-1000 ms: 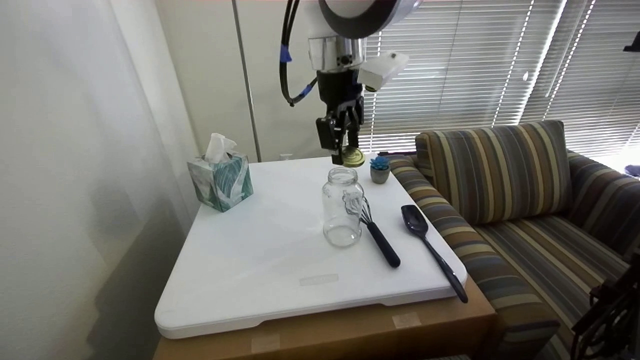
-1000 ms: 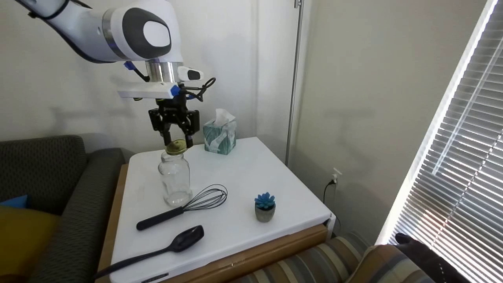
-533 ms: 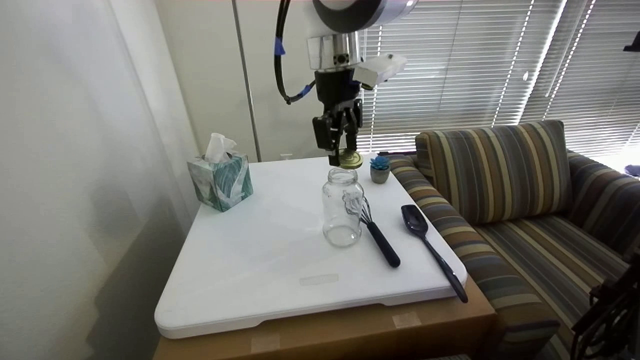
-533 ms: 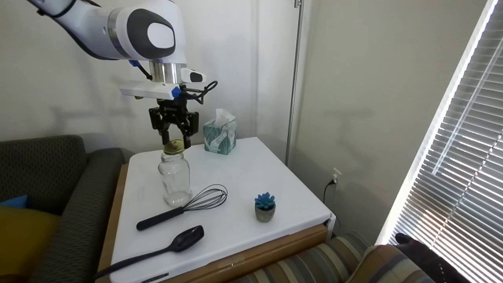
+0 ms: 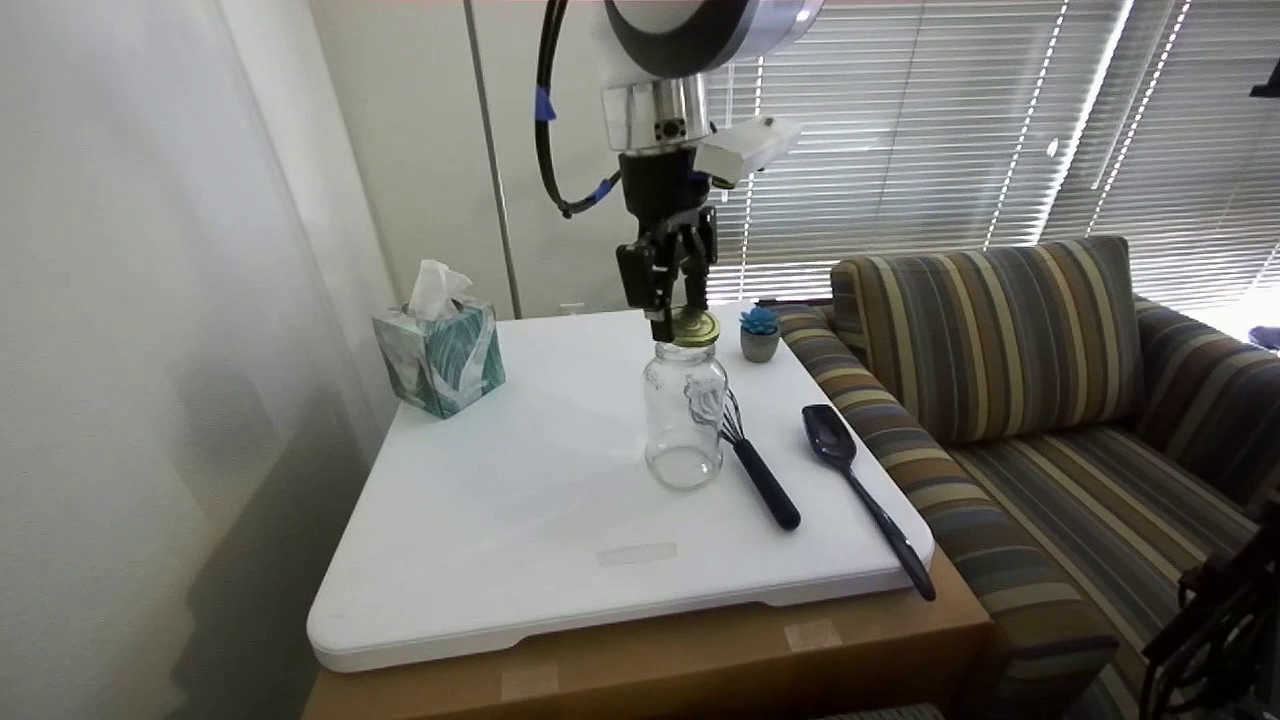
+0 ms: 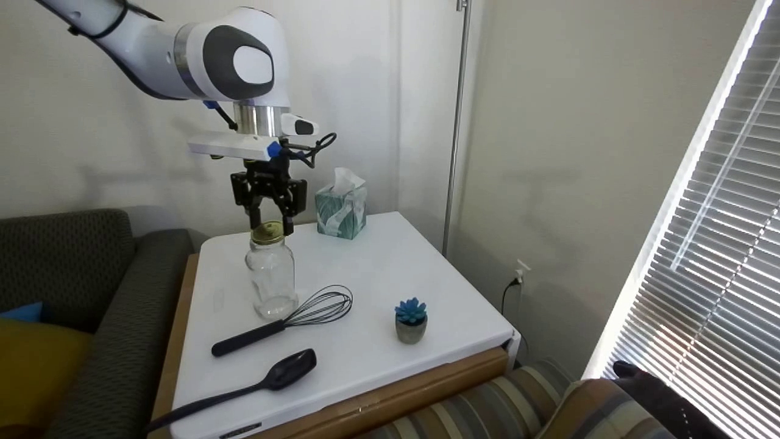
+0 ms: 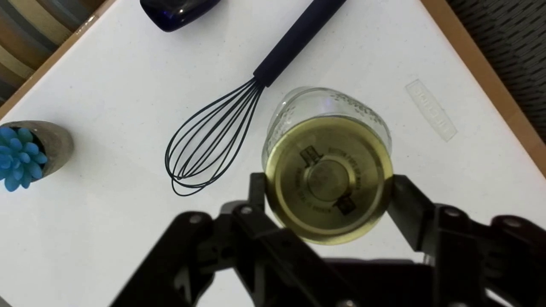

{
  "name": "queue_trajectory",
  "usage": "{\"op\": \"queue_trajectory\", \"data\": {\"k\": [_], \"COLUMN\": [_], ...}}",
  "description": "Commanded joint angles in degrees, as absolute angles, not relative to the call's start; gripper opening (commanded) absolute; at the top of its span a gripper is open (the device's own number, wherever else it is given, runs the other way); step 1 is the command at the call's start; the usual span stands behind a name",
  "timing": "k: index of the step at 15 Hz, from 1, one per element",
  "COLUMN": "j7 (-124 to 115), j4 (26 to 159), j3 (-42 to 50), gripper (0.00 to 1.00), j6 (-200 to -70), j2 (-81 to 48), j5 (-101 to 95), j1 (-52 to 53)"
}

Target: Put the lid on the bottle

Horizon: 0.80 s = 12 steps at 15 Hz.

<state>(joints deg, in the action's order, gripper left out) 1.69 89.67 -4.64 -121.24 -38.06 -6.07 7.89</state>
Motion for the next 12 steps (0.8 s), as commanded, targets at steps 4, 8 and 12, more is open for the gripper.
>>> {"op": "queue_trajectory", "data": {"k": [4, 8, 12], "j7": [2.87, 3.10, 3.20], "j4": [86.39, 85.33, 85.35], "j3": [-5.26, -5.47, -5.58], "gripper": [0.47, 0.47, 0.47], "j6": [-117.85, -116.32, -116.21], "j2": [-40.36, -41.08, -41.59], "j5": [-4.68, -4.34, -4.04], "j1": [7.56, 7.43, 7.34]}}
